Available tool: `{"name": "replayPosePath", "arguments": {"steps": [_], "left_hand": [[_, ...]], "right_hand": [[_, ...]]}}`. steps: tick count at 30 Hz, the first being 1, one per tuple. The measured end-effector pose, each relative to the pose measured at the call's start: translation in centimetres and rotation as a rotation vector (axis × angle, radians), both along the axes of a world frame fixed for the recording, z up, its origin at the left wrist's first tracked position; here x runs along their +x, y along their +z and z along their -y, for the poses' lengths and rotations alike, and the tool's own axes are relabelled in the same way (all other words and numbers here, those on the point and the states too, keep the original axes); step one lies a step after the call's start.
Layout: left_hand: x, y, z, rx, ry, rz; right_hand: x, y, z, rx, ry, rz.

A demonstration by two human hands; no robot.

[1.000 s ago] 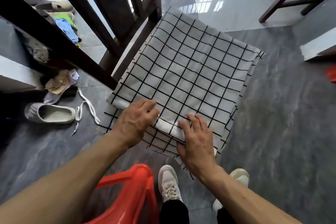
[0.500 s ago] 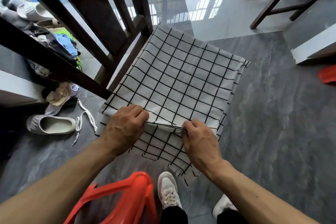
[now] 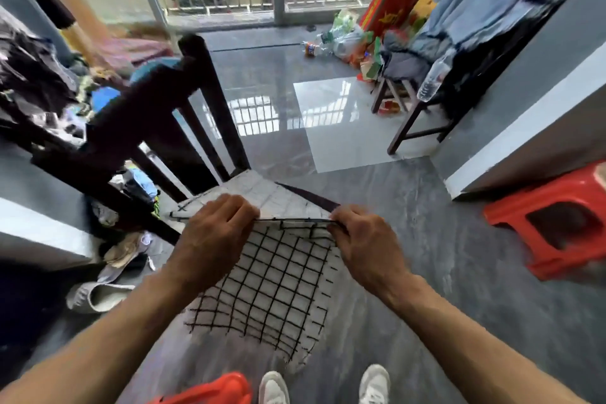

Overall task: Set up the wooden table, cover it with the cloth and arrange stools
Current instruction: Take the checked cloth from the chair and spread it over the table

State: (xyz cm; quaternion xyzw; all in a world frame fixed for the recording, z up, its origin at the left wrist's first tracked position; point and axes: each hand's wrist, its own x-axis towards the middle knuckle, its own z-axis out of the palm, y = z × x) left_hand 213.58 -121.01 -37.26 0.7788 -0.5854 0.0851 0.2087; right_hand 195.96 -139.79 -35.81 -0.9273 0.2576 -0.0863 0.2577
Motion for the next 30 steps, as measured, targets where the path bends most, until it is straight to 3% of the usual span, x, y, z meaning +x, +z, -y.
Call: {"name": "replayPosePath", "arguments": {"steps": [6, 13, 17, 23, 30], "left_hand": [[-2.9, 13.6, 4.9, -0.022, -0.030, 0.227], [-7.9, 24.3, 11.5, -0.030, -0.142, 0.365], [-11.2, 27.2, 16.0, -0.048, -0.246, 0.404], [-17.6, 29.3, 22.4, -0.148, -0.473, 0.379], [-26.4, 28.4, 28.8, -0.218, -0.806, 0.260]], "right_hand": [[-4.5, 12.3, 5.2, -0.065, 0.044, 0.077], [-12.8, 20.9, 11.9, -0.152, 0.091, 0.107], [-18.5, 24.3, 15.2, -0.222, 0.086, 0.069], [-27.5, 28.0, 17.4, -0.321, -0.094, 0.002], [-39.7, 28.0, 13.1, -0.286, -0.409, -0.046]]}}
